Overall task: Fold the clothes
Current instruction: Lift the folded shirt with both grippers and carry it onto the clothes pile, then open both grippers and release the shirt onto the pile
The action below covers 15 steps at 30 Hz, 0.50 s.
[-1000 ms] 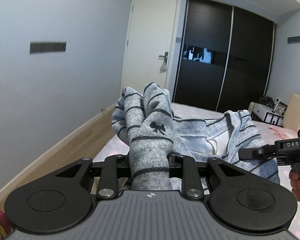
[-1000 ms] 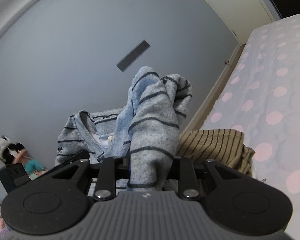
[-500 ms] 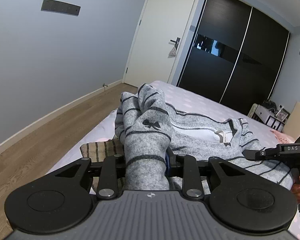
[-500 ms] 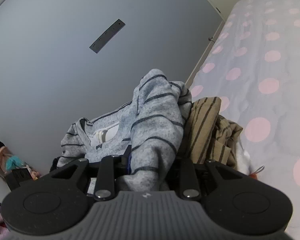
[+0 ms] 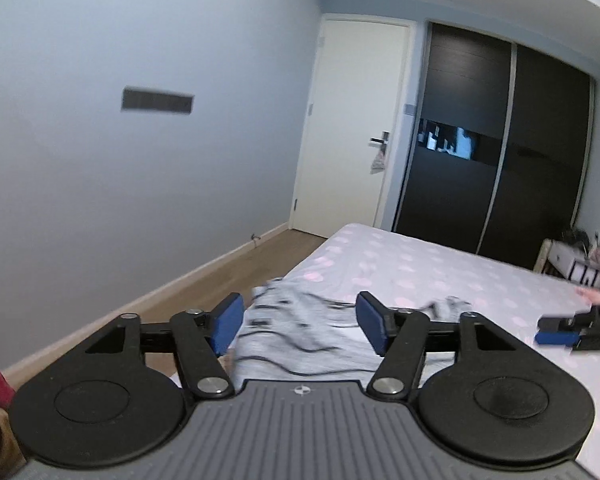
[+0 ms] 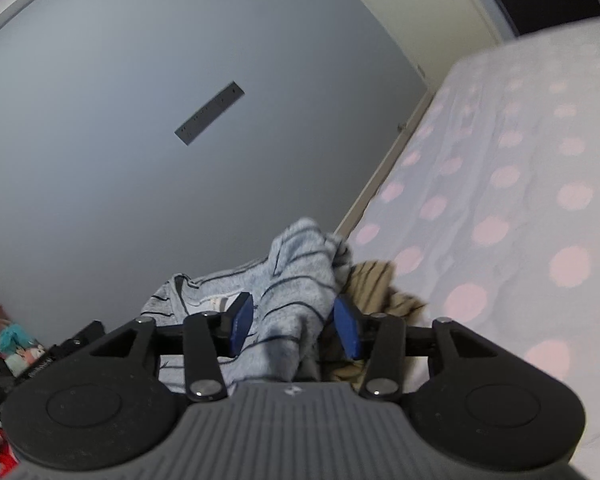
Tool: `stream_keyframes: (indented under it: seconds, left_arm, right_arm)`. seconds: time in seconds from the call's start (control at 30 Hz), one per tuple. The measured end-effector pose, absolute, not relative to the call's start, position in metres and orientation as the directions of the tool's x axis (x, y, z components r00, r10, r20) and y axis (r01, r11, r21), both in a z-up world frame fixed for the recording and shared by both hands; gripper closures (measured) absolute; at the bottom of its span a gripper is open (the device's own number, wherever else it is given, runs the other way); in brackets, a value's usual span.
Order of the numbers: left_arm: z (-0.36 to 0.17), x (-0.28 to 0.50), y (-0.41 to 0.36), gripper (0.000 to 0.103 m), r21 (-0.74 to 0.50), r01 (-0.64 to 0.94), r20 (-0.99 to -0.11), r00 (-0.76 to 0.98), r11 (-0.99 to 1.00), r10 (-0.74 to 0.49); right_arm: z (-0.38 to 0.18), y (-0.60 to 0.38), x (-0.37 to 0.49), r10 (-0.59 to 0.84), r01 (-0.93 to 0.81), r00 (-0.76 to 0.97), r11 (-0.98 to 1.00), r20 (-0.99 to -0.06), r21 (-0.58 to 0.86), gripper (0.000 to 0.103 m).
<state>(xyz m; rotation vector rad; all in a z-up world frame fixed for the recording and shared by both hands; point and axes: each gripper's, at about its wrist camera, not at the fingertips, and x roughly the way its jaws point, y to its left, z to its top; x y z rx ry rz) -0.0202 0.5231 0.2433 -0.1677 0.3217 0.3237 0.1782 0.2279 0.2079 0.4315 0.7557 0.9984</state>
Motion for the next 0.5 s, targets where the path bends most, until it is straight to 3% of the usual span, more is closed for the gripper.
stream_keyframes:
  seconds: [0.1, 0.2, 0.4, 0.5]
  left_arm:
    - [0.258, -0.024, 0.480, 0.038, -0.068, -0.305, -0.351, 0.899, 0.950, 0.263]
    - [0.273, -0.024, 0.428, 0.037, -0.030, -0.244, -0.344, 0.913, 0.969, 0.219]
    - [0.299, -0.016, 0.308, 0.033, 0.030, -0.081, -0.325, 0.942, 0.996, 0.086]
    - [0.308, -0.007, 0.241, 0.026, 0.046, 0.011, -0.312, 0.950, 0.999, 0.004]
  right_arm:
    - [0.229, 0.189, 0.163, 0.849, -0.622, 0.383, 0.528, -0.364, 0.577, 0.053]
    - [0.248, 0.149, 0.143, 0.802, -0.642, 0.458, 0.596, -0.383, 0.482, 0.044]
    - [0.282, 0.057, 0.096, 0.689, -0.627, 0.610, 0.722, -0.393, 0.293, 0.043]
    - [0.294, 0.010, 0.074, 0.645, -0.602, 0.669, 0.762, -0.369, 0.241, 0.032]
